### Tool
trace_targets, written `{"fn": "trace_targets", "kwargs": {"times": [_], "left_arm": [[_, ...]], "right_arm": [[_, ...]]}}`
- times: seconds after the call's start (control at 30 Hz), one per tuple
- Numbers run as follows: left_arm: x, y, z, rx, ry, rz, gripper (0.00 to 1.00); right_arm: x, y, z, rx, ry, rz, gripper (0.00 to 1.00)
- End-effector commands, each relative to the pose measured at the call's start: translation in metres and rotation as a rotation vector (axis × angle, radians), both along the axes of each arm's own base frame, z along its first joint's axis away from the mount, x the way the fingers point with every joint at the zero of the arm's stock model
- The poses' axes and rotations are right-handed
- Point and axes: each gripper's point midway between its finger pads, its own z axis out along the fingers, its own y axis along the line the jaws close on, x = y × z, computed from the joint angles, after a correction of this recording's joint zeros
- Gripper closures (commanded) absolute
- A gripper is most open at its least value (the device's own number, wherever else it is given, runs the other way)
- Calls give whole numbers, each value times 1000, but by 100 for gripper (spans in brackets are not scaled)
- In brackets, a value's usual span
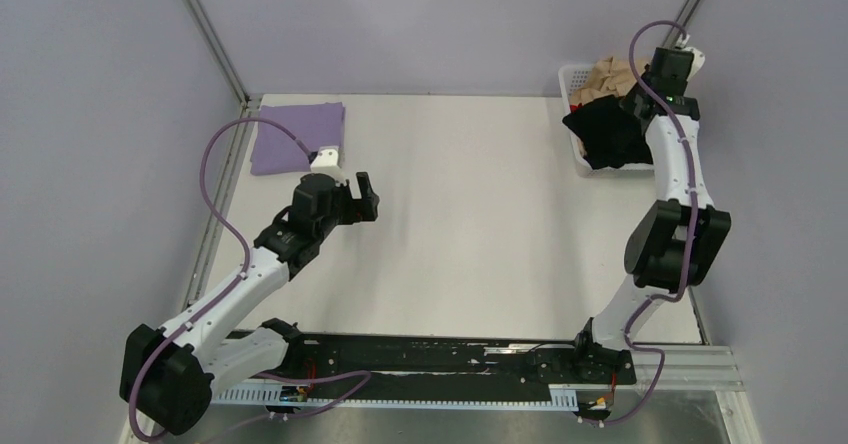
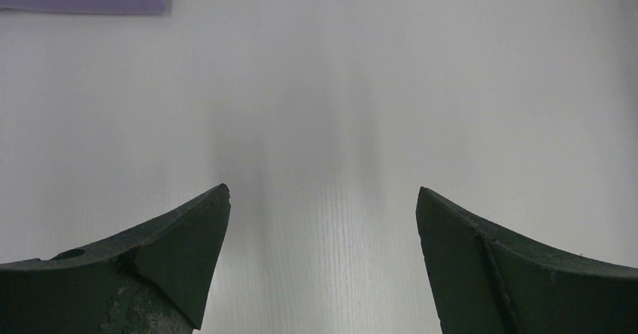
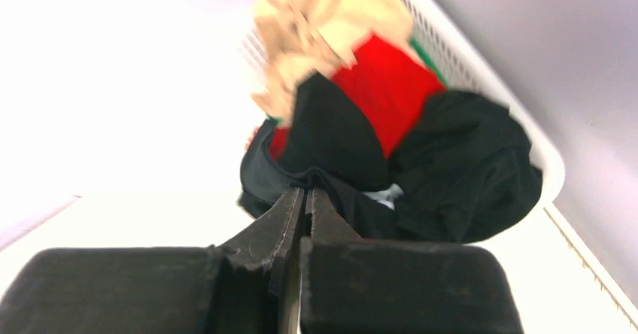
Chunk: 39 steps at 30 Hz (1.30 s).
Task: Fold and stack the t-shirts
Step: Grab crumpled tshirt from bin with the right arm, then move the tshirt to the center of the board
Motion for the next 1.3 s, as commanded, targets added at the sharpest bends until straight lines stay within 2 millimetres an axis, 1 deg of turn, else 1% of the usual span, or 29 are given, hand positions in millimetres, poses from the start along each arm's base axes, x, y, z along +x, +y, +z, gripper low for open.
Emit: {"fn": "trace_targets", "kwargs": {"times": [0.0,0.03,0.2,0.23,0.3,0.43,0.5,0.63,0.7,0.8,0.9,0.97,1.07,1.17,1.2,1.27], "left_arm": [[2,3,20,-22,-62,19,0],[1,4,21,-25,-67,19,0],[-1,4,25,-40,-80,18,0],[-2,5,25,-41,-83,19,0],[-3,5,26,-46,-84,19,0],[-5,5,29,-55,-91,20,0],[-6,6,30,-61,-96,22,0],[-8,6,35,-73,-106,22,0],[-9,7,36,-77,-109,26,0],[-12,11,39,-82,-113,43,0],[-14,21,40,-77,-111,95,0],[-16,30,42,-74,-112,140,0],[-19,44,46,-77,-118,219,0],[-24,55,42,-62,-101,275,0],[-24,60,42,-60,-101,307,0],[-26,67,38,-51,-81,346,0]], "right_arm": [[-16,15,138,-106,-392,89,100],[-21,22,151,-114,-430,126,100],[-50,70,230,-115,-656,344,100],[-58,81,246,-110,-700,395,100],[-75,97,277,-92,-782,454,100],[-116,142,332,-66,-940,645,100],[-134,167,355,-48,-988,735,100],[-165,219,385,27,-1030,959,100],[-173,245,387,66,-1022,1055,100],[-188,288,384,107,-1025,1186,100],[-194,319,379,101,-1034,1237,100],[-195,335,372,109,-1023,1263,100],[-196,353,357,146,-987,1299,100],[-191,364,336,150,-950,1302,100],[-189,363,330,151,-935,1285,100],[-176,357,309,162,-886,1205,100]]}}
